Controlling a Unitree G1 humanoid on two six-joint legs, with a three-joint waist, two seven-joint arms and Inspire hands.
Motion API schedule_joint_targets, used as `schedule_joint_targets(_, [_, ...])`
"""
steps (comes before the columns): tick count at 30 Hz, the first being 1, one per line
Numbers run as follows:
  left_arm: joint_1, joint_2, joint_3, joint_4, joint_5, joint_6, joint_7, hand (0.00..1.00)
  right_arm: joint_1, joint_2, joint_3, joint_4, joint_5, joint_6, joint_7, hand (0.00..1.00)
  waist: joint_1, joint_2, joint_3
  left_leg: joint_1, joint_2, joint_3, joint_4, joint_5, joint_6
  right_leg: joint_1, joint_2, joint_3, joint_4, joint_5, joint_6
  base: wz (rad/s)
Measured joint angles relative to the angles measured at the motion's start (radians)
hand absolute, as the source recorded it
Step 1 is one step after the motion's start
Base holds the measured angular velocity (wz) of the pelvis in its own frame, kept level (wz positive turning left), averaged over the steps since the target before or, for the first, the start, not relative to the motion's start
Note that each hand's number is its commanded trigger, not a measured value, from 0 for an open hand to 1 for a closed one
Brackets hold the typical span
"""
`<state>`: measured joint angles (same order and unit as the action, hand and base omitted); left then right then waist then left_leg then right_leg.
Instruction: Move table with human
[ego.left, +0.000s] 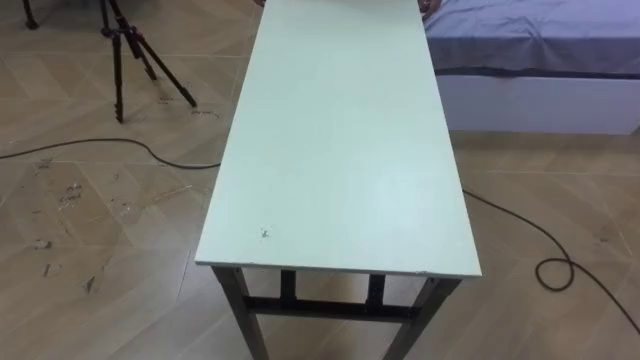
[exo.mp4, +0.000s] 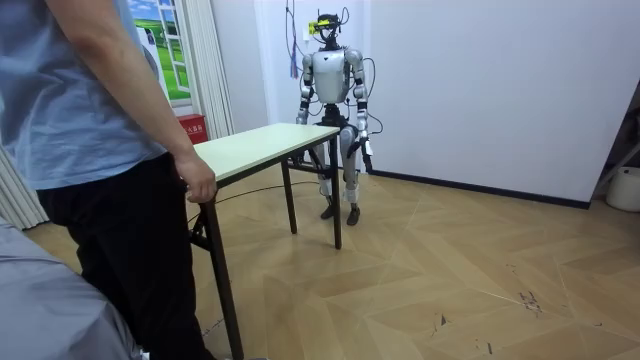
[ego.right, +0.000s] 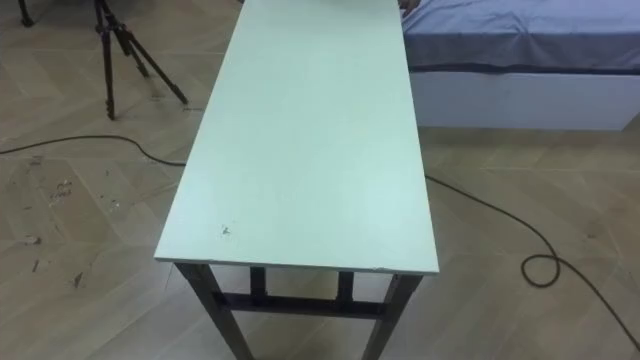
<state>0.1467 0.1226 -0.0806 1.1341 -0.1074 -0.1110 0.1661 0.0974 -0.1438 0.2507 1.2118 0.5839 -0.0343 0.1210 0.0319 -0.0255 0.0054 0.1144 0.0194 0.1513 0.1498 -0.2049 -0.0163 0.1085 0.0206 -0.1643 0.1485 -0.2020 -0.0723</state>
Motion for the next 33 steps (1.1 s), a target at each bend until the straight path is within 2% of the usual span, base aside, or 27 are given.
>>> schedule_joint_targets(5, [0.0,0.0,0.0,-0.004,-0.003,-0.001,0.0,0.0,0.0,0.0,0.0,0.0,0.0,0.001,0.005,0.0,0.0,-0.001,-0.0004,-0.005,-0.001,-0.008,0.003,0.0,0.0,-0.002,0.0,0.0,-0.001,0.0,0.0,0.02])
schedule_joint_targets(9, [0.003,-0.001,0.001,-0.005,-0.084,-0.001,-0.004,0.0,0.001,0.0,-0.005,0.003,0.004,0.001,0.007,0.0,0.004,-0.001,-0.0015,-0.007,-0.002,-0.019,0.003,0.0,0.0,-0.003,0.0,-0.002,-0.001,0.0,0.0,0.01])
schedule_joint_targets(12, [0.007,-0.001,0.005,-0.005,-0.185,-0.001,-0.042,0.0,-0.001,0.0,-0.01,0.005,0.009,0.001,0.045,0.0,0.005,-0.005,-0.0037,-0.007,-0.002,-0.019,0.003,0.0,0.0,-0.002,0.0,-0.004,-0.004,0.0,0.0,0.0])
schedule_joint_targets(16, [0.014,0.0,0.008,-0.012,-0.287,0.003,-0.147,0.0,0.001,-0.001,-0.04,-0.013,0.01,0.004,0.102,0.0,0.004,-0.007,-0.0067,-0.018,-0.003,-0.024,0.004,0.0,0.0,-0.006,-0.001,-0.008,-0.009,0.0,0.0,0.04])
schedule_joint_targets(18, [0.032,0.001,0.007,-0.052,-0.327,0.007,-0.184,0.0,0.008,-0.006,-0.04,-0.062,0.01,0.009,0.113,0.0,0.003,-0.006,-0.006,-0.02,-0.003,-0.024,0.004,0.0,0.0,-0.007,-0.001,-0.008,-0.009,0.0,0.0,0.0])
schedule_joint_targets(22, [0.056,0.002,0.004,-0.157,-0.482,0.027,-0.259,0.0,0.04,-0.012,-0.082,-0.209,0.059,0.011,0.163,0.0,0.003,0.01,-0.0032,-0.025,0.0,-0.02,0.004,0.0,0.0,-0.013,-0.001,-0.011,0.005,0.0,0.0,0.01])
schedule_joint_targets(23, [0.079,0.006,0.009,-0.218,-0.521,0.03,-0.28,0.0,0.07,-0.02,-0.088,-0.288,0.076,0.011,0.185,0.0,0.003,0.013,-0.004,-0.03,0.002,-0.019,0.005,0.0,0.0,-0.016,-0.002,-0.018,0.005,0.0,0.0,0.0])
schedule_joint_targets(28, [0.182,0.032,-0.005,-0.409,-0.712,0.032,-0.367,0.0,0.172,-0.029,-0.092,-0.457,0.169,0.01,0.27,0.0,-0.004,0.015,-0.0029,-0.043,0.005,-0.024,0.019,-0.001,0.0,-0.021,-0.005,-0.032,0.005,0.0,0.0,0.08])
schedule_joint_targets(33, [0.259,0.067,-0.056,-0.544,-0.766,0.035,-0.431,0.0,0.282,-0.033,-0.076,-0.632,0.2,0.014,0.328,0.0,-0.006,0.015,-0.0002,-0.056,0.001,-0.023,0.032,-0.001,0.001,-0.026,-0.007,-0.033,0.002,-0.001,0.001,0.01])
